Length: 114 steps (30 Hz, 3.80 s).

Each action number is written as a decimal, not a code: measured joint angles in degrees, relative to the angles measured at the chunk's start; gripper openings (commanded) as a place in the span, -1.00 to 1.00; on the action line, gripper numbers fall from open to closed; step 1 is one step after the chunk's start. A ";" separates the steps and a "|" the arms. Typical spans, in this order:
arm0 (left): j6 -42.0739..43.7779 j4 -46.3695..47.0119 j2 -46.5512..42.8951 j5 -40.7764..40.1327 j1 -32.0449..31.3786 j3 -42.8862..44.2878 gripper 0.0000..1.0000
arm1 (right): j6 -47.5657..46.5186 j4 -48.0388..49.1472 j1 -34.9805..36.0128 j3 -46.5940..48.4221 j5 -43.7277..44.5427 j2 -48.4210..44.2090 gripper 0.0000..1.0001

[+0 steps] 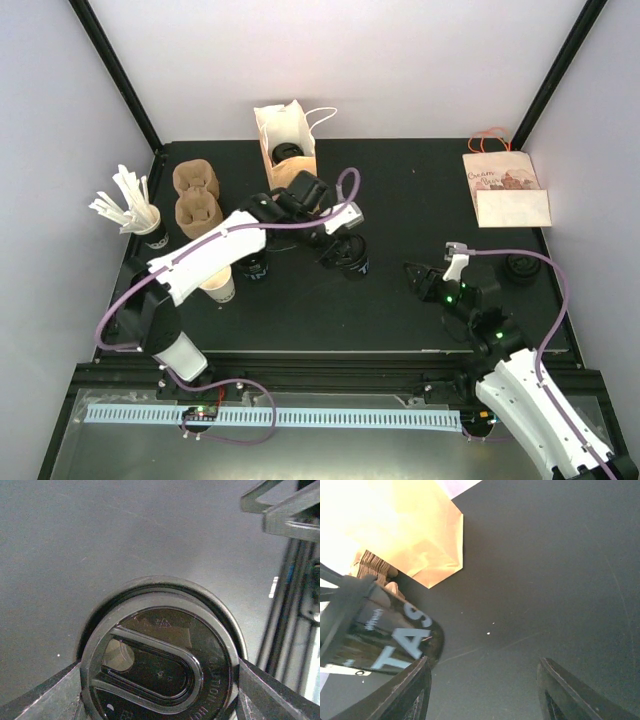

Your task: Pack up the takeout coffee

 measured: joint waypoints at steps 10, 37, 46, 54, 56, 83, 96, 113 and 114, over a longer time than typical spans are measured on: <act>-3.67 -0.50 10.86 -21.07 -7.74 3.61 0.13 | -0.76 -0.04 0.00 0.00 -0.22 1.33 0.20; -12.04 -2.14 -1.31 -35.89 -8.00 3.45 0.98 | -11.58 -11.54 2.62 19.28 -3.21 24.96 0.70; -21.38 -1.11 -19.74 -42.84 9.01 -3.43 0.97 | -15.91 -19.93 17.84 36.65 3.15 44.41 0.73; -27.19 3.96 -27.91 -37.73 21.53 -10.93 0.97 | -18.45 -24.90 22.51 46.82 8.59 57.64 0.74; -28.24 5.22 -27.54 -34.97 23.74 -10.95 0.97 | -18.84 -25.86 22.75 48.87 9.73 59.80 0.75; -32.54 11.82 -26.16 -25.97 30.60 -13.94 0.98 | -21.29 -32.26 24.37 56.96 16.15 69.70 0.67; -32.57 12.13 -24.85 -24.22 31.08 -13.94 0.98 | -22.01 -33.90 25.05 58.51 16.72 71.25 0.48; -32.33 18.23 -12.70 -14.32 32.41 -3.04 0.95 | -24.87 -26.47 25.14 59.34 22.53 58.18 0.45; -32.39 19.32 -10.56 -12.92 32.44 -1.51 0.92 | -25.44 -24.87 25.14 59.54 23.43 57.27 0.43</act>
